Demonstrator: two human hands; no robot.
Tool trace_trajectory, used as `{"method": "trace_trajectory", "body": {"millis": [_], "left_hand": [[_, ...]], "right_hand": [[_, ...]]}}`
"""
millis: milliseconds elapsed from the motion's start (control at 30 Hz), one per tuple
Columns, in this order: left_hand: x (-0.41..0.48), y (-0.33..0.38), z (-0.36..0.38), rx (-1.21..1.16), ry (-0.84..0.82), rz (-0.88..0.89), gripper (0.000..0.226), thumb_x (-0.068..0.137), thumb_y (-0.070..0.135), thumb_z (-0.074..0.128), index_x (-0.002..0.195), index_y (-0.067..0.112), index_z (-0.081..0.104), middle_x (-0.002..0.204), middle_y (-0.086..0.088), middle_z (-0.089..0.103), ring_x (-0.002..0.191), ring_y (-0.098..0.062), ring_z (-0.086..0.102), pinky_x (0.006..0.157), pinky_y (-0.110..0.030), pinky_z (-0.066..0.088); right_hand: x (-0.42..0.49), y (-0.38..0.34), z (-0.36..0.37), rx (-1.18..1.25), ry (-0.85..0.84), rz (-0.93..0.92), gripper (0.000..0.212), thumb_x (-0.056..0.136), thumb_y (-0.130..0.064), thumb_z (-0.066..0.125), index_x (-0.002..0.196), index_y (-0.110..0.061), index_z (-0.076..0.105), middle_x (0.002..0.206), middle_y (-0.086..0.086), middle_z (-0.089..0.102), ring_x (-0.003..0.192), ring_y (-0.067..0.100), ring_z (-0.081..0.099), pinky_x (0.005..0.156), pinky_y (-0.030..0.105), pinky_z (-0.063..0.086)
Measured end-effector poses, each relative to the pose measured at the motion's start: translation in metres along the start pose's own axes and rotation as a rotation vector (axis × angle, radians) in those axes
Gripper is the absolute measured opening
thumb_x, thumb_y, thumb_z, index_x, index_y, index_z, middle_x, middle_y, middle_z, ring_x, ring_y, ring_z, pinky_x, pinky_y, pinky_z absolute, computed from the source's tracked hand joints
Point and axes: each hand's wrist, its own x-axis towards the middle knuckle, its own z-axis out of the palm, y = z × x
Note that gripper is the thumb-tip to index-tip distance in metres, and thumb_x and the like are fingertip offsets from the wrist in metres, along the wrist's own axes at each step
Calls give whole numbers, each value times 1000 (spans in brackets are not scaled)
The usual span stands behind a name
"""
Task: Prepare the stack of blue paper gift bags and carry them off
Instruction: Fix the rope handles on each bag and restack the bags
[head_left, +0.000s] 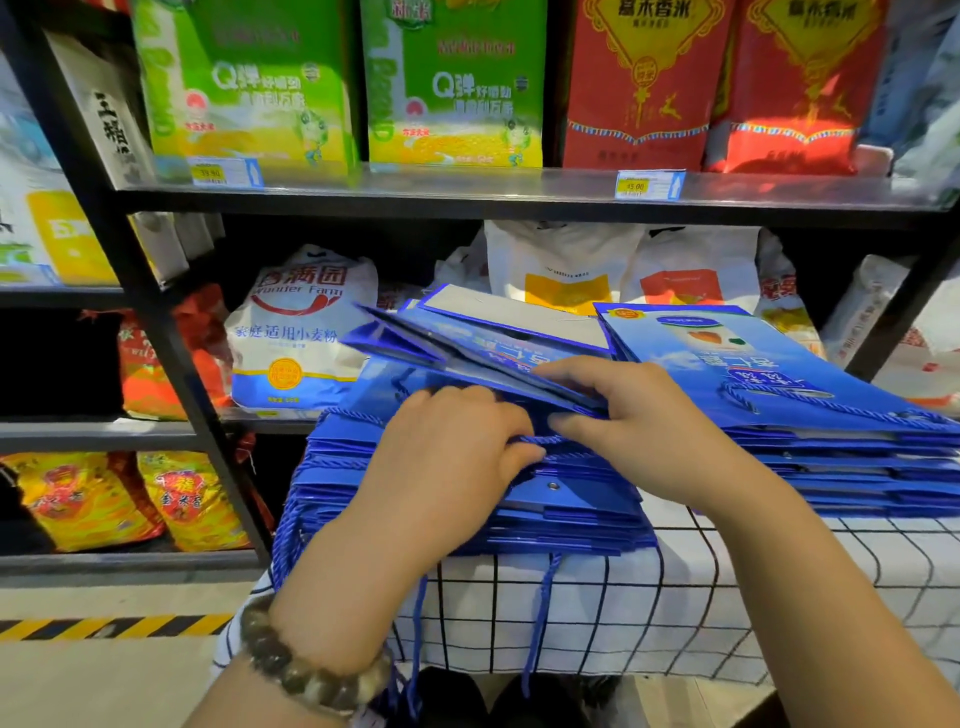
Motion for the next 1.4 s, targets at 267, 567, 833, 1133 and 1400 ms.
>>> {"method": "trace_trajectory", "body": {"millis": [267, 567, 833, 1133, 1400], "left_hand": [[-12, -5, -36, -367, 47, -221, 35, 67, 58, 55, 55, 25, 55, 47, 7, 47, 50, -6, 43, 52, -25, 31], [-5, -4, -71, -713, 35, -106, 37, 76, 36, 65, 55, 6, 58, 35, 8, 29, 31, -7, 24, 34, -9, 19], [1, -9, -55, -593, -75, -128, 35, 78, 39, 61, 63, 8, 63, 42, 8, 40, 38, -6, 33, 38, -12, 26], [7, 4, -22, -298, -78, -189, 36, 90, 45, 47, 75, 18, 64, 70, 0, 60, 71, -16, 53, 66, -32, 46], [17, 15, -10, -411, -234, -101, 10, 87, 28, 56, 87, 37, 62, 80, 14, 59, 84, -8, 56, 79, -29, 48]], "right_hand": [[0, 5, -2, -22, -60, 15, 37, 81, -34, 66, 117, -30, 62, 112, -20, 61, 105, -2, 55, 93, 18, 41], [-8, 18, -4, 252, -176, 43, 35, 88, -45, 41, 110, -33, 66, 109, -26, 65, 105, -10, 56, 93, 10, 40], [-24, 31, -12, 190, 49, 16, 28, 70, -55, 56, 92, -40, 63, 97, -19, 66, 95, -6, 58, 81, 10, 44], [-39, 24, -14, -154, 50, 48, 24, 66, -46, 71, 69, -32, 51, 74, -12, 53, 71, 0, 52, 63, 12, 38], [-38, 5, -21, -71, 129, 163, 19, 83, -24, 65, 76, -27, 48, 53, -1, 56, 44, 10, 48, 47, 24, 38]]}}
